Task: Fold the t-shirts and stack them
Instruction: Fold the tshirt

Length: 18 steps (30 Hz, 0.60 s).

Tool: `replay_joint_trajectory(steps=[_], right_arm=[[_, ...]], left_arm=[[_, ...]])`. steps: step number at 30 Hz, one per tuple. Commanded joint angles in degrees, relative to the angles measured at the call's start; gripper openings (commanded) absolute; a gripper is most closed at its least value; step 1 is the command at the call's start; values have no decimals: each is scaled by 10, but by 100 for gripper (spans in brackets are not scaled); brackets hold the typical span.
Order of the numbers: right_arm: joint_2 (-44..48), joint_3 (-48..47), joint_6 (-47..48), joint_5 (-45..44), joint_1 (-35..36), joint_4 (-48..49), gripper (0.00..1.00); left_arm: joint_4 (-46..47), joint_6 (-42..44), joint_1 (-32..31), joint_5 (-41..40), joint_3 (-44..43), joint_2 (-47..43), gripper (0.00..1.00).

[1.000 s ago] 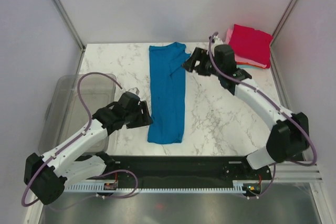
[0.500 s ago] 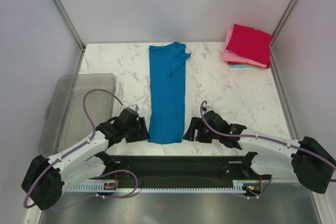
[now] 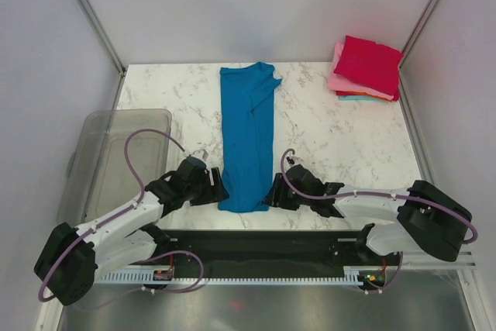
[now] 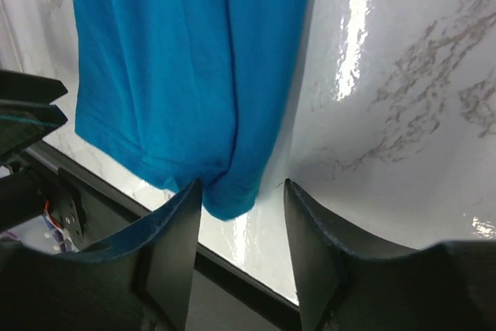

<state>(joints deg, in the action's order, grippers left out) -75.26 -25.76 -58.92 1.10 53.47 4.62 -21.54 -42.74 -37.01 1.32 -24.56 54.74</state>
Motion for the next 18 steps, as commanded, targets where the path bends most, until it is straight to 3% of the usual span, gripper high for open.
replay_joint_trajectory(steps=[1, 6, 8, 9, 15, 18], right_arm=[[-30, 2, -4, -20, 2, 7, 53], [-33, 9, 0, -19, 2, 25, 23], [-31, 15, 0, -19, 2, 30, 15], [-26, 17, 1, -20, 2, 32, 2], [9, 34, 0, -24, 2, 28, 0], [28, 40, 2, -29, 3, 17, 0]], left_arm=[[58, 27, 3, 10, 8, 26, 76], [115, 44, -1, 67, 25, 68, 75], [132, 48, -11, 75, 28, 84, 80], [135, 49, -17, 77, 27, 88, 82], [134, 55, -62, 55, 6, 133, 87], [125, 50, -69, 47, -1, 159, 72]])
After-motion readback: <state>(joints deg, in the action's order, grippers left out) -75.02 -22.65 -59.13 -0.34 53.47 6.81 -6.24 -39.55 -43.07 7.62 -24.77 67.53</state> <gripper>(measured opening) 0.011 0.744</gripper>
